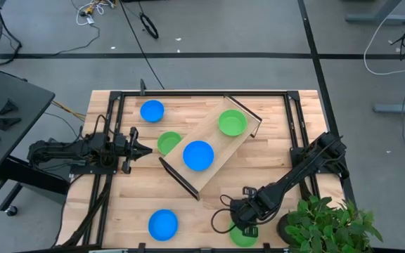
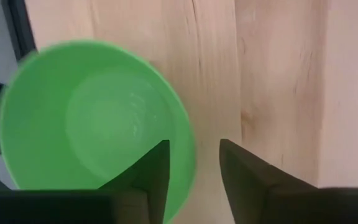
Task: Pick & Place Mini bowls
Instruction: Stack the bottom green bowl on top of the green bowl on the shelf
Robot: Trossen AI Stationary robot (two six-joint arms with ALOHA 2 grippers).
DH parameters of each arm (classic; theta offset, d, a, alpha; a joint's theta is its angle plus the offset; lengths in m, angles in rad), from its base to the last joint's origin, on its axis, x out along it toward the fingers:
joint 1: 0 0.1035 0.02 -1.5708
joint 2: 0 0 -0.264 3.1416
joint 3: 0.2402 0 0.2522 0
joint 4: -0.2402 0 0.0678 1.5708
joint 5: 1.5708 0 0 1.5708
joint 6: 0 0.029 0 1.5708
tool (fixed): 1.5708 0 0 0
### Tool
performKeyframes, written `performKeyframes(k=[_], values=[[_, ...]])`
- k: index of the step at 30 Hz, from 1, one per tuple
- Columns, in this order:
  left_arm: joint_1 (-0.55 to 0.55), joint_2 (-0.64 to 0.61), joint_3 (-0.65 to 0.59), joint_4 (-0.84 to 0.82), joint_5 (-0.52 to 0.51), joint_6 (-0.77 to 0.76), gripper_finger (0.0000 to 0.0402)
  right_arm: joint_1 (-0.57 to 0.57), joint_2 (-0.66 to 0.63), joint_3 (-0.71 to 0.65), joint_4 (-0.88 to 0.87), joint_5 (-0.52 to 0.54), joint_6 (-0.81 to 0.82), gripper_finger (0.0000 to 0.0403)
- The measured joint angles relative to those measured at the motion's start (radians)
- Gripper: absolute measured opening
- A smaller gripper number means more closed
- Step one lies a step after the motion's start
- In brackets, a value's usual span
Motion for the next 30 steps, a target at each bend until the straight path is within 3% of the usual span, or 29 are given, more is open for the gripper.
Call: performKeyframes(k=[16, 24, 30], values=[[0.0, 0.0, 0.0, 0.0, 0.0, 0.0, 0.0032, 0.0, 0.0, -0.02, -0.006, -0.012, 0.0, 0.0072], [0.0, 0.0, 0.0, 0.0, 0.0, 0.0, 0.0032, 0.0, 0.0, -0.02, 0.003, -0.033, 0.004, 0.007], [0.0, 0.0, 0.0, 0.0, 0.0, 0.0, 0.0032, 0.0, 0.0, -0.02, 0.008, -0.034, 0.008, 0.009]])
